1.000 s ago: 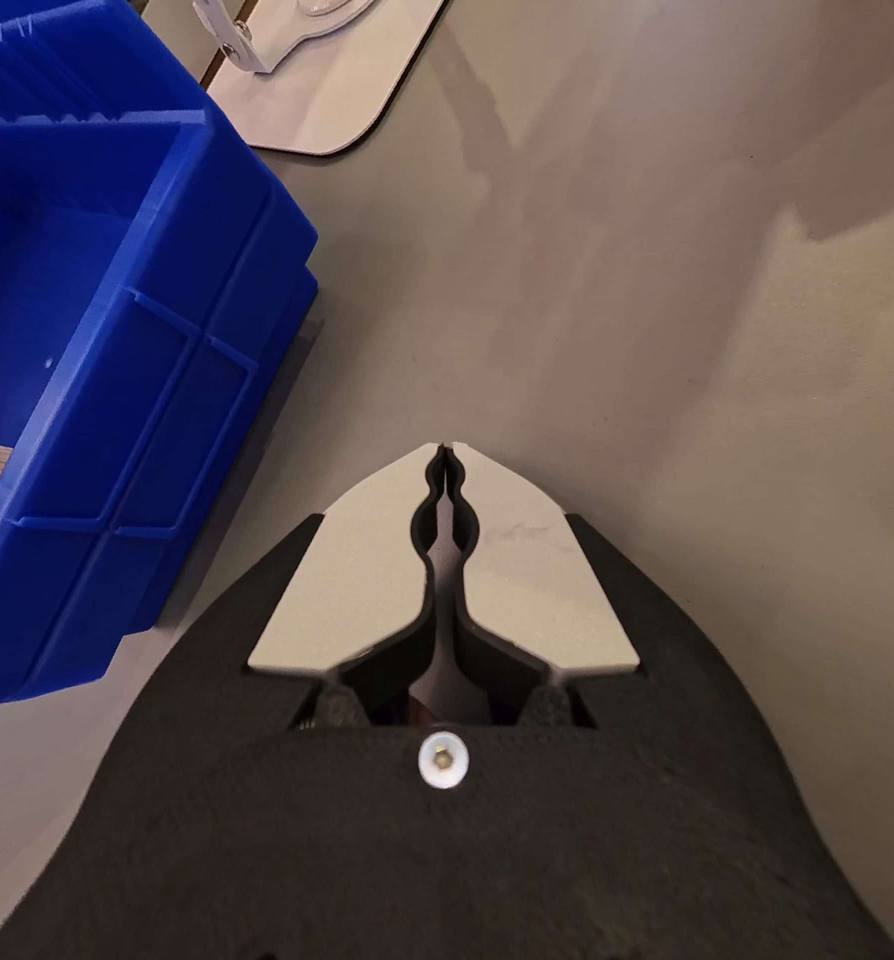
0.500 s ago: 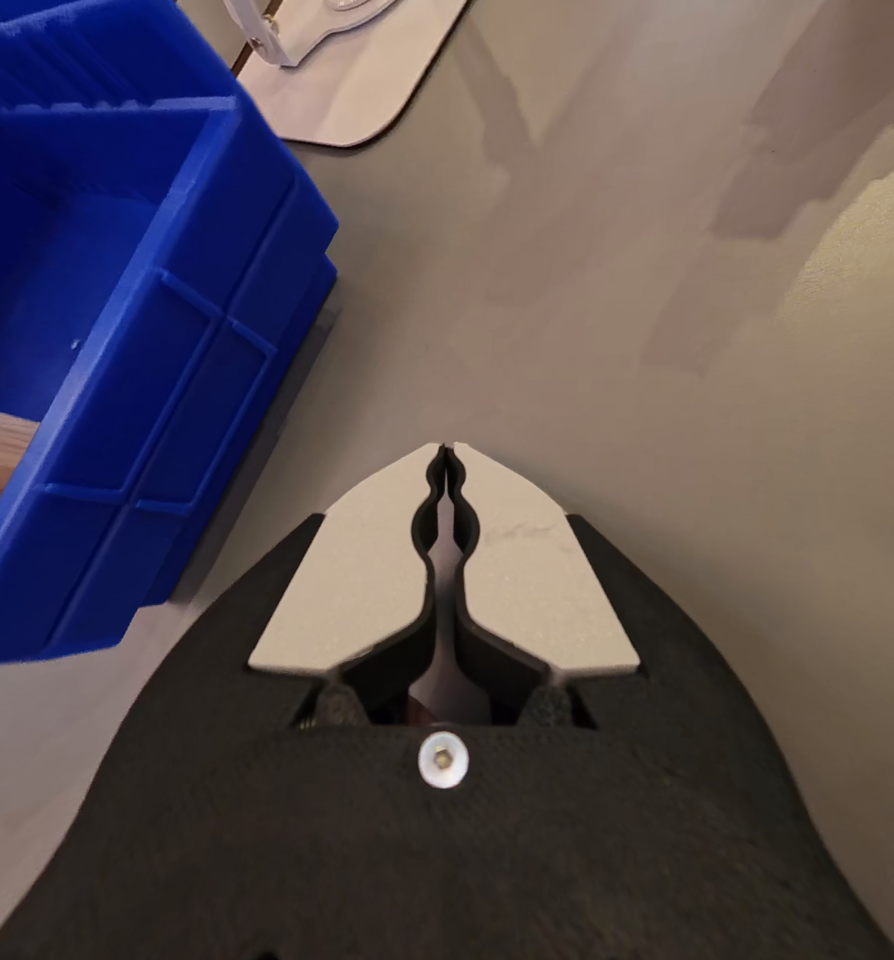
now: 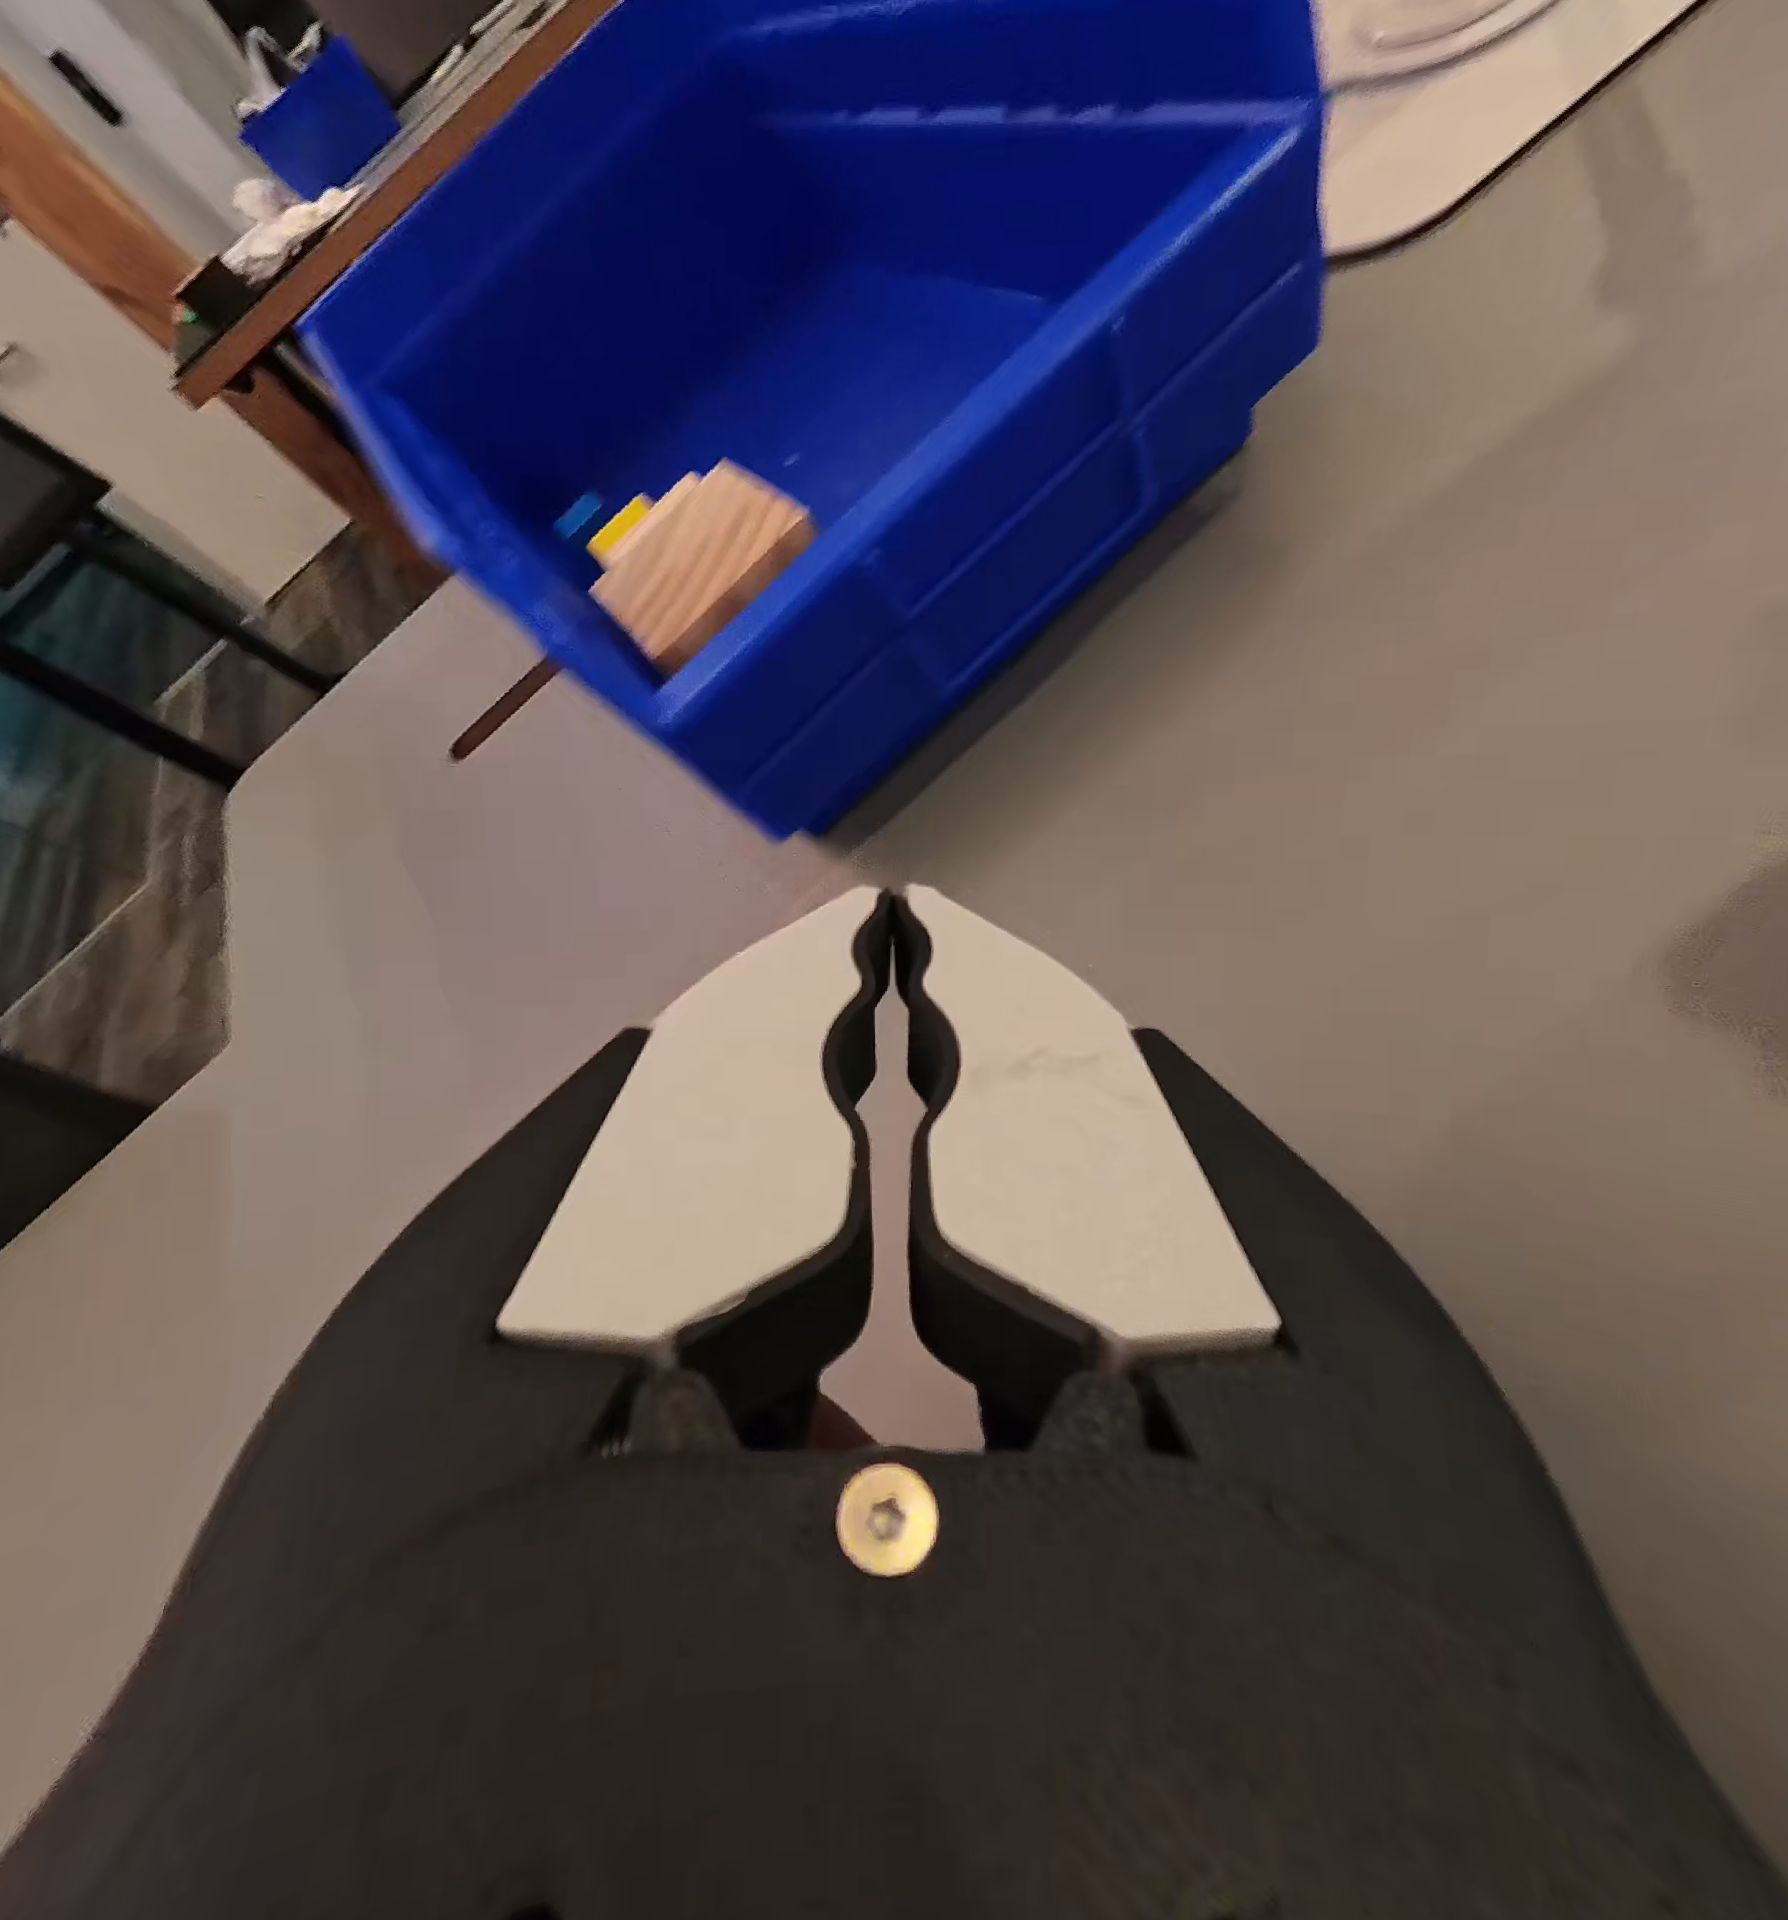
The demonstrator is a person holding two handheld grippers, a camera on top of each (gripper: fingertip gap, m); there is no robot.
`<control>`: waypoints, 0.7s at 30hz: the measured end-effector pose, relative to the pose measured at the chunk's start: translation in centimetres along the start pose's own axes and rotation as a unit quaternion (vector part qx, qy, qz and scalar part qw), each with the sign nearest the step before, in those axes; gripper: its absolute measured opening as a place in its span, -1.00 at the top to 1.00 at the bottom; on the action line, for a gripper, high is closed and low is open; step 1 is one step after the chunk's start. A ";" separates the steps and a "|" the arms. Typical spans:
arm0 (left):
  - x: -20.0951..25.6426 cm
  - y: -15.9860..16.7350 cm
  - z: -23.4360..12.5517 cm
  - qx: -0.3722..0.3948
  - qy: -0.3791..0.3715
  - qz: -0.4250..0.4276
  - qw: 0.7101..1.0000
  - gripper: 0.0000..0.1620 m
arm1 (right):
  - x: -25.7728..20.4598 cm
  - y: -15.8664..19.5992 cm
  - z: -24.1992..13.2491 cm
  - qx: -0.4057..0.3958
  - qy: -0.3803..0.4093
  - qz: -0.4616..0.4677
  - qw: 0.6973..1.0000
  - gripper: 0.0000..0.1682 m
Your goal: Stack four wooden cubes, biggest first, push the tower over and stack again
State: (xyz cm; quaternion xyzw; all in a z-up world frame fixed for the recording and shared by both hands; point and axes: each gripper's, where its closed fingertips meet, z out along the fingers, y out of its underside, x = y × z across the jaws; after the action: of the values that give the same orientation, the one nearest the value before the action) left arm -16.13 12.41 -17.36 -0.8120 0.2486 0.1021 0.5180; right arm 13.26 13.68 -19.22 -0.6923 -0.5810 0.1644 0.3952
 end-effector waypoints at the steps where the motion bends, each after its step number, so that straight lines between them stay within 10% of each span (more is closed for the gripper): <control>1: -0.7 0.8 -0.6 -0.010 -0.008 0.001 1.000 1.00 | 0.4 0.7 -0.3 -0.005 -0.002 0.006 1.000 1.00; 16: -6.0 5.7 -3.6 -0.006 -0.093 -0.064 0.994 1.00 | 4.6 5.8 -13.4 0.152 -0.069 0.023 0.986 1.00; 21: -5.7 6.9 -3.1 -0.026 -0.089 -0.048 0.994 1.00 | 6.3 9.8 -12.6 0.117 -0.044 0.041 0.991 1.00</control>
State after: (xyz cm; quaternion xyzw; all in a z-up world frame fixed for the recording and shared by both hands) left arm -24.81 8.98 -19.01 -0.8239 0.1592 0.1557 0.5212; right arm 30.21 14.97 -17.04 -0.6562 -0.5460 0.2778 0.4406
